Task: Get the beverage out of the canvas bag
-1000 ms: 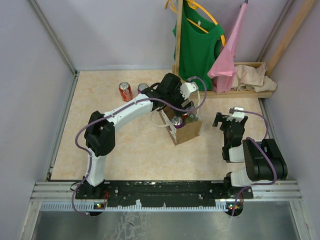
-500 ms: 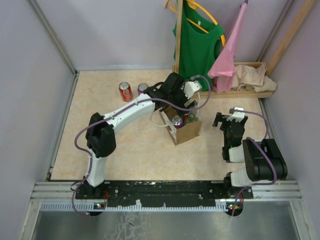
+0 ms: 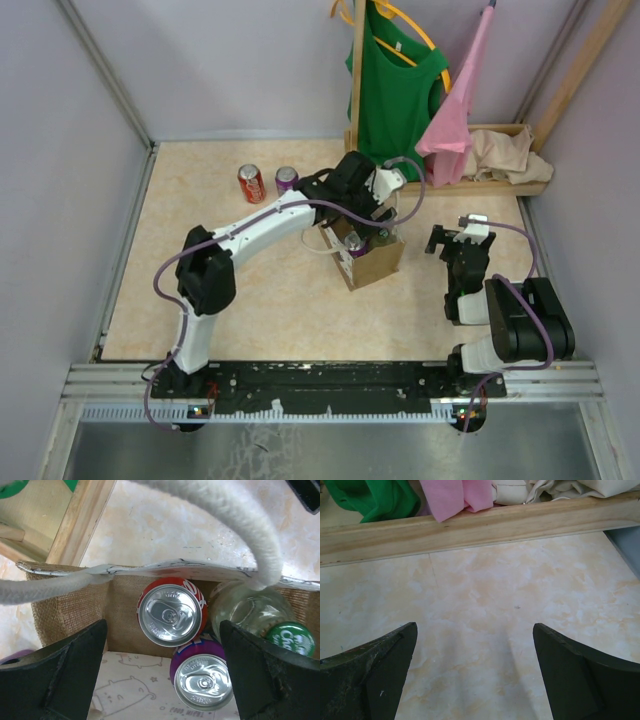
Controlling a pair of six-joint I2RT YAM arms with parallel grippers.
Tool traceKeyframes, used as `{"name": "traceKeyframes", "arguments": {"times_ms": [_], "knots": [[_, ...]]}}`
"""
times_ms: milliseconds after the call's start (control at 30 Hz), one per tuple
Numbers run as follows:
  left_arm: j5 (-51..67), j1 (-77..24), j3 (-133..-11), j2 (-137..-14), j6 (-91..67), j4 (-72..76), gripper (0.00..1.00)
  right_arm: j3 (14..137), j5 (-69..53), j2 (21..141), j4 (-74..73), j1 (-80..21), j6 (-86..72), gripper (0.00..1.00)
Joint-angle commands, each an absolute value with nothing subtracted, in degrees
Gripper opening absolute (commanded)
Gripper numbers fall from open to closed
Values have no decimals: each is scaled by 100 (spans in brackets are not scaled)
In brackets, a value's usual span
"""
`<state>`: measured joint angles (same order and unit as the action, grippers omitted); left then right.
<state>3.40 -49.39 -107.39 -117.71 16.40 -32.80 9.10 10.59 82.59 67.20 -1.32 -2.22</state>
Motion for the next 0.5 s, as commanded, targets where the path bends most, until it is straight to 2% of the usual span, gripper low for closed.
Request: {"name": "traceKeyframes", "arguments": {"times_ms": [0, 467], "knots": [[392, -4963, -10915, -12070, 1582, -3410, 100, 1028, 1063, 8262, 6970, -123, -265, 99], [310, -4962, -10989, -12503, 1487, -3400, 99, 1029, 1063, 8261, 6970, -123, -272, 99]]}}
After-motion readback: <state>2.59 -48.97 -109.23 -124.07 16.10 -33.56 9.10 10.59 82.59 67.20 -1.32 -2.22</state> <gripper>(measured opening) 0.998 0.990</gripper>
